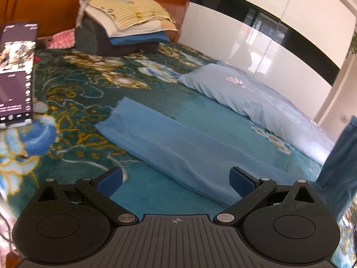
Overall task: Fold clothes
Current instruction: 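Grasp the ribbed cuff of the sweatpants with the right gripper and lift it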
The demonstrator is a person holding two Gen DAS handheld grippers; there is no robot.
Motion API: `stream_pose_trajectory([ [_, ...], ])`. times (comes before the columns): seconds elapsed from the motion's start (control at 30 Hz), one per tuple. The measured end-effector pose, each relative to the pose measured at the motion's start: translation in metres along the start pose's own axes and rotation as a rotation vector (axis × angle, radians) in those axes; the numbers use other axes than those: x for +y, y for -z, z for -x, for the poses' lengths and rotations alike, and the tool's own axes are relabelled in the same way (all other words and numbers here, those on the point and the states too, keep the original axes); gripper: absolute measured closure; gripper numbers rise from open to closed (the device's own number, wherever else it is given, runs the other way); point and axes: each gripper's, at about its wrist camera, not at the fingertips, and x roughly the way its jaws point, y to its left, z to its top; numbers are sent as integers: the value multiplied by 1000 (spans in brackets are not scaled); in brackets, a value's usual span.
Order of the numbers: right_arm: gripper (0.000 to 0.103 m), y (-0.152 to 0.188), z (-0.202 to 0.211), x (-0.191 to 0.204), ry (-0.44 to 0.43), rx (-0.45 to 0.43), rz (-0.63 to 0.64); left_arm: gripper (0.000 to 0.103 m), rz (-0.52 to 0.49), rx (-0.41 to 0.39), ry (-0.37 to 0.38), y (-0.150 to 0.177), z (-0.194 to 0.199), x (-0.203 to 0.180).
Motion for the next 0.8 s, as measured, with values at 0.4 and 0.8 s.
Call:
stream_pose_trajectory([
  [0.4,93,90,-73,119,-168,225,94,0,72,-5,-22,-4,9,47],
  [0.8,93,179,-106,188,-261,396,177,0,97,-24,-77,-8,20,89],
])
